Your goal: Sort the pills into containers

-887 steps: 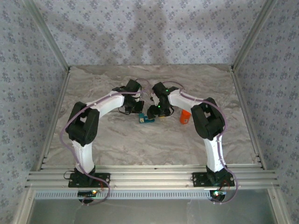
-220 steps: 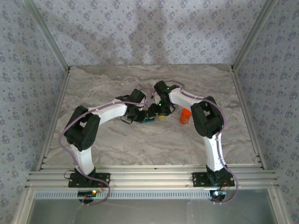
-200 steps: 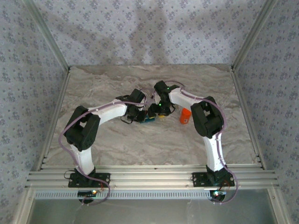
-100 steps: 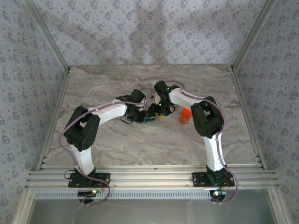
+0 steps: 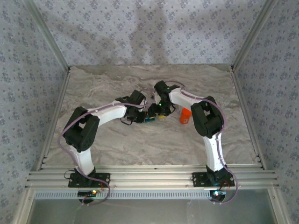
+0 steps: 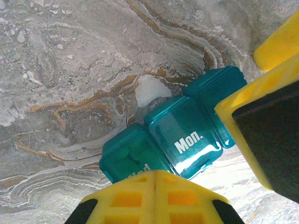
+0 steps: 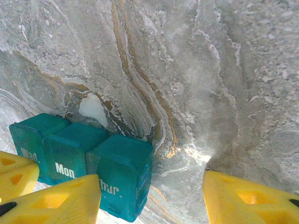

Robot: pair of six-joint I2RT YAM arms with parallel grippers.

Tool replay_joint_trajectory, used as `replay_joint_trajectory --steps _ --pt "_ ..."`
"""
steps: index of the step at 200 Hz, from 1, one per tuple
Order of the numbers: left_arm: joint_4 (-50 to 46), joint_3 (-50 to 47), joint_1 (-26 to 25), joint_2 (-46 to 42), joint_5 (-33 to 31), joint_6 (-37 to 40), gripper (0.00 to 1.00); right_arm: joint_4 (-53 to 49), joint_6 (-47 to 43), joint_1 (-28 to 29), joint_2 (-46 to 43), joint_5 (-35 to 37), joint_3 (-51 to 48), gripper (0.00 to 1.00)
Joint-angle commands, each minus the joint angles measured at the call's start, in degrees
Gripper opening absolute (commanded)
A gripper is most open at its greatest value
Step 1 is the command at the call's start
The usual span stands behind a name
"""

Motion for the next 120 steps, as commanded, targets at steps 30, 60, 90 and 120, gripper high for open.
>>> replay_joint_trajectory --steps 30,60,90,120 --pt "-8.73 -5.45 -0.60 6.58 -5.26 1.52 0.00 -0.67 0.91 -1.13 2.68 2.66 -1.09 0.60" --pt "-9.44 -5.56 -1.07 6.41 -4.84 1.70 0.00 -0.58 1.12 -1.25 2.68 2.65 -1.33 0.60" --pt "-10.65 -4.13 -1.08 3.98 -2.65 1.07 0.00 -0.50 1.14 -1.23 2.68 2.56 -1.33 0.60" --pt "-11.86 -1.97 -1.16 1.34 -0.77 0.54 0.00 -0.36 1.20 -1.21 2.76 2.52 -1.24 0.60"
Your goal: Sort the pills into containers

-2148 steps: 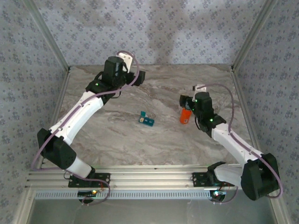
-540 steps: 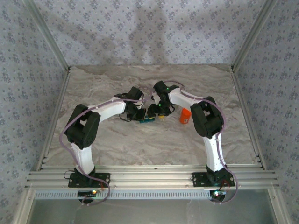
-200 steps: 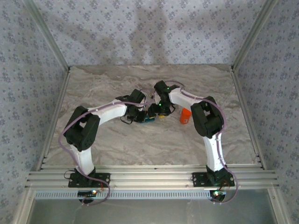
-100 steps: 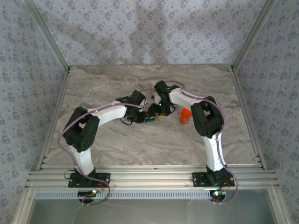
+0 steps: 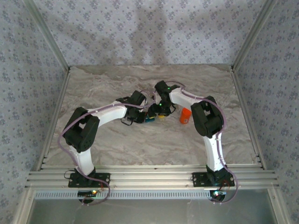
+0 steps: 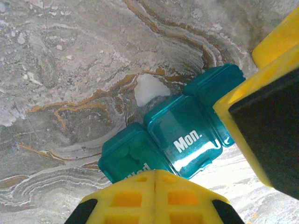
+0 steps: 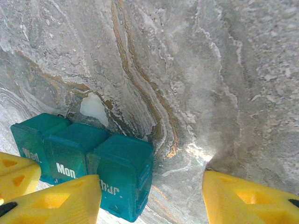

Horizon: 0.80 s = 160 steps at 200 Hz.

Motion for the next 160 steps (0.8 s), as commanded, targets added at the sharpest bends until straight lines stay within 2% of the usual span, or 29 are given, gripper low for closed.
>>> replay_joint_trajectory --steps 1,80,100,160 --pt "-11.53 -1.90 -0.49 1.66 0.08 -0.02 0.00 -0.43 0.97 -0.93 2.65 3.61 -1.09 0.60" --pt "-12.25 -0.71 -0.55 2.21 -0.29 0.10 0.00 -0.43 1.17 -0.99 2.57 3.46 -1.10 0.60" --pt "-9.69 -0.97 -0.47 -0.45 -0.35 0.03 0.00 -1.02 1.19 -1.05 2.49 3.03 -0.11 0.60" --pt "-7.60 3.06 -0.19 -11.31 -2.98 1.91 0.12 -4.24 1.21 -1.91 1.62 1.48 7.07 0.61"
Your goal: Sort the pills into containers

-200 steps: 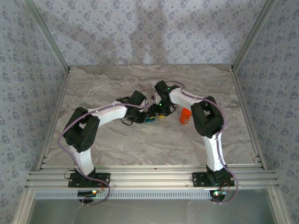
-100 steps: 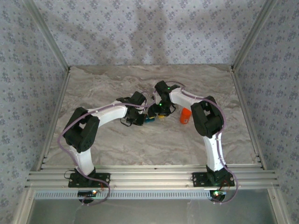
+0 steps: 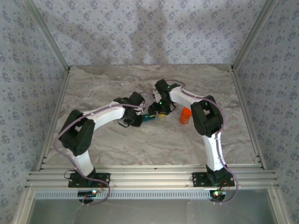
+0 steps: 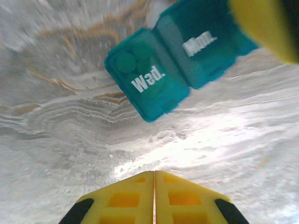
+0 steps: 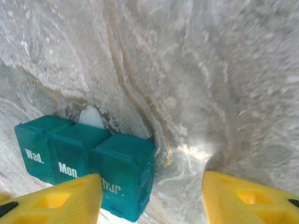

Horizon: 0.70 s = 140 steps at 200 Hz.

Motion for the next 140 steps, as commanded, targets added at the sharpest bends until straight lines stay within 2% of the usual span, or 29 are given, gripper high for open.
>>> replay_joint_trajectory --steps 1,23,46,68,72,85,102,113,140 --pt "1.02 3.30 0.34 -6.26 -2.40 1.42 0.12 -3.27 0.92 -1.16 0.32 1.22 4.24 0.61" --pt "1.89 4.71 1.46 -10.58 -5.31 1.78 0.16 -3.59 1.99 -2.00 -1.64 0.10 7.83 0.63" --pt "2.41 6.03 3.62 -15.04 -8.97 2.00 0.28 -3.95 2.93 -3.01 -4.21 -0.82 12.07 0.67" --pt "3.96 6.36 6.98 -19.63 -12.78 1.79 0.54 -4.26 4.24 -4.60 -7.46 -1.41 16.24 0.75" --pt "4.25 6.41 7.71 -20.60 -13.55 1.64 0.59 -4.41 4.39 -4.94 -8.10 -1.46 16.89 0.80" --pt "5.10 6.61 10.24 -23.27 -15.47 1.77 0.74 -4.46 4.70 -6.27 -10.41 -1.64 18.48 0.87" --pt "5.90 6.71 13.77 -26.47 -18.05 2.12 0.89 -3.93 4.78 -8.76 -14.18 -1.40 19.01 1.00" --pt "7.16 6.09 16.34 -28.48 -18.74 2.74 0.98 -3.64 4.59 -10.64 -16.82 -1.22 18.69 1.00" --pt "13.91 1.03 21.29 -33.57 -24.44 5.78 0.99 -1.92 2.16 -15.34 -24.16 3.35 14.13 1.00"
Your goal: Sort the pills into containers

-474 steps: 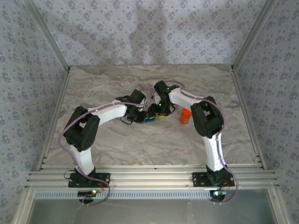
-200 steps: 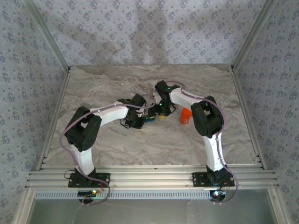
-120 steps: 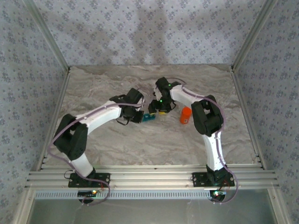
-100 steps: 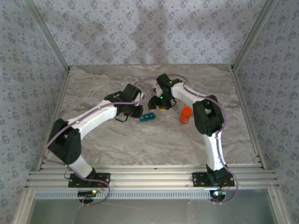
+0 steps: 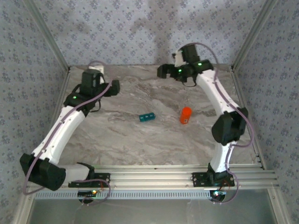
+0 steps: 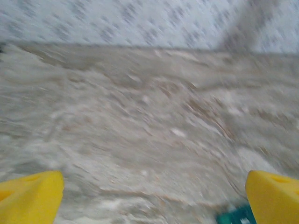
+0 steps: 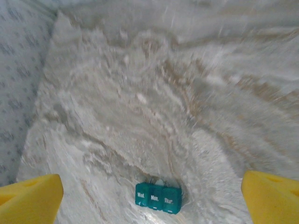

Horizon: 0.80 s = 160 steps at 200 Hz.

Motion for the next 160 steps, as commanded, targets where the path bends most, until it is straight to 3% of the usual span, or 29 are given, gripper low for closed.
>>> replay_joint_trajectory --steps 1,43,72,95,124,160 --pt "7.42 -3.91 3.15 -4.82 -6.74 3.53 0.99 0.53 -1.95 -3.72 -6.88 4.03 -3.07 1.00" --pt "24.85 -19.32 6.67 -13.05 -10.66 16.60 0.99 10.23 -1.55 -13.39 -18.49 13.15 -20.75 1.00" --pt "24.43 -25.69 9.51 -14.56 -11.33 18.54 0.99 24.66 -0.66 -20.52 -25.50 18.33 -37.13 1.00" --pt "34.72 -37.22 11.57 -18.34 -9.06 19.07 0.99 34.80 0.40 -24.13 -30.25 22.77 -49.90 1.00" --pt "44.77 -46.90 13.31 -16.86 -6.98 17.60 0.99 43.64 -8.84 -24.45 -32.90 27.44 -61.85 1.00" --pt "58.72 -53.27 14.48 -7.06 -3.91 16.65 0.99 60.57 -16.16 -23.49 -32.71 29.42 -75.32 1.00"
